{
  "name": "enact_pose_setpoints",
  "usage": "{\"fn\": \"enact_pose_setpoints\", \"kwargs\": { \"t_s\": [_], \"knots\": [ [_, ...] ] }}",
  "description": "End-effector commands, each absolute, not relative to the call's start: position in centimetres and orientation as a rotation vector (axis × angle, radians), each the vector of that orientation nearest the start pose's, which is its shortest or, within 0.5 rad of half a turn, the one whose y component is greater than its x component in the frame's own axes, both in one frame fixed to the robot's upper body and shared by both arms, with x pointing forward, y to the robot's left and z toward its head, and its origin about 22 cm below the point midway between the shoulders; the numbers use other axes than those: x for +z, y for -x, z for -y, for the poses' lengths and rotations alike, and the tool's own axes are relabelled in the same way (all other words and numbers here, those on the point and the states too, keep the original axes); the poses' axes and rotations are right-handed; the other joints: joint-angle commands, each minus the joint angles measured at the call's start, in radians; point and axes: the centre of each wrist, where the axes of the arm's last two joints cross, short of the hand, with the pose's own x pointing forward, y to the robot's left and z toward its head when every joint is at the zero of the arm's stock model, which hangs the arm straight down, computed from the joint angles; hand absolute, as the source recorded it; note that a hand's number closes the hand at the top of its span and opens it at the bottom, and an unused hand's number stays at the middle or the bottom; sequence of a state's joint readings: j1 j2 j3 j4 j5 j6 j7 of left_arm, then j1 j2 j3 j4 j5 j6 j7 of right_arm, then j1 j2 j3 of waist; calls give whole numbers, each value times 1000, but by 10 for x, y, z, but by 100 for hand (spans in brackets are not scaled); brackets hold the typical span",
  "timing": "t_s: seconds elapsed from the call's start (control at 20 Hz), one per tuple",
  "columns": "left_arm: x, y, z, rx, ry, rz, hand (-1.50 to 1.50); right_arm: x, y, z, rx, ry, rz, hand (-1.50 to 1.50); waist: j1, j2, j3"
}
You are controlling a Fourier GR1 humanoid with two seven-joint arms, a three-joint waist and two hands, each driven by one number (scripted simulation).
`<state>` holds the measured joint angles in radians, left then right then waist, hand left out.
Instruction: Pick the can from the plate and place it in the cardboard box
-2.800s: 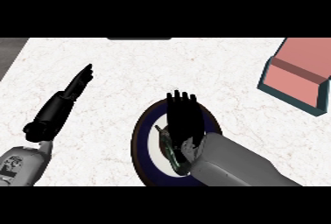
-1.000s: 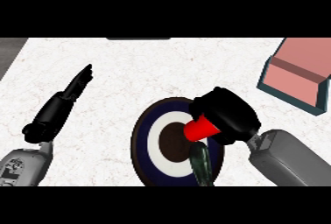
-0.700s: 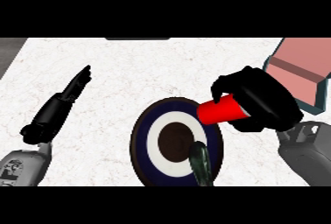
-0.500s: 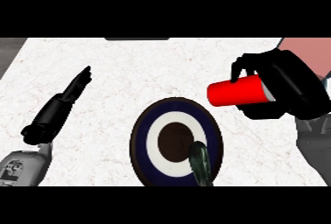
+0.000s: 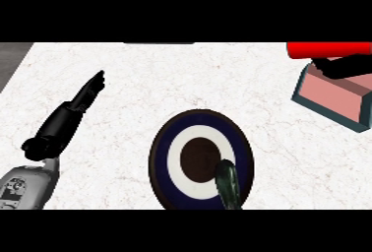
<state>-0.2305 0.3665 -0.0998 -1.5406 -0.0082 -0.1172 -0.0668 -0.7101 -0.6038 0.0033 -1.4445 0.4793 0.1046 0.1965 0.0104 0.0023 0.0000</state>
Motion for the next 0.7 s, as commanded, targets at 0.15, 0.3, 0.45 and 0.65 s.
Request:
{"fn": "enact_pose_setpoints", "kwargs": {
  "t_s": [0.15, 0.3, 0.45, 0.65],
  "knots": [
    [78, -297, -270, -547, -76, 1753, 0, 242, -393, 350, 822, 1070, 1646, 150, 16, 6, 0],
    [83, -299, -266, -559, -68, 1761, 0, 222, -397, 372, 921, 1053, 1511, 150, 18, 7, 1],
    [70, -293, -253, -554, -73, 1763, 0, 222, -394, 403, 1010, 970, 1326, 150, 28, 12, 1],
    [65, -297, -251, -552, -66, 1758, 0, 217, -406, 413, 1062, 897, 1260, 150, 34, 14, 1]
  ]
}}
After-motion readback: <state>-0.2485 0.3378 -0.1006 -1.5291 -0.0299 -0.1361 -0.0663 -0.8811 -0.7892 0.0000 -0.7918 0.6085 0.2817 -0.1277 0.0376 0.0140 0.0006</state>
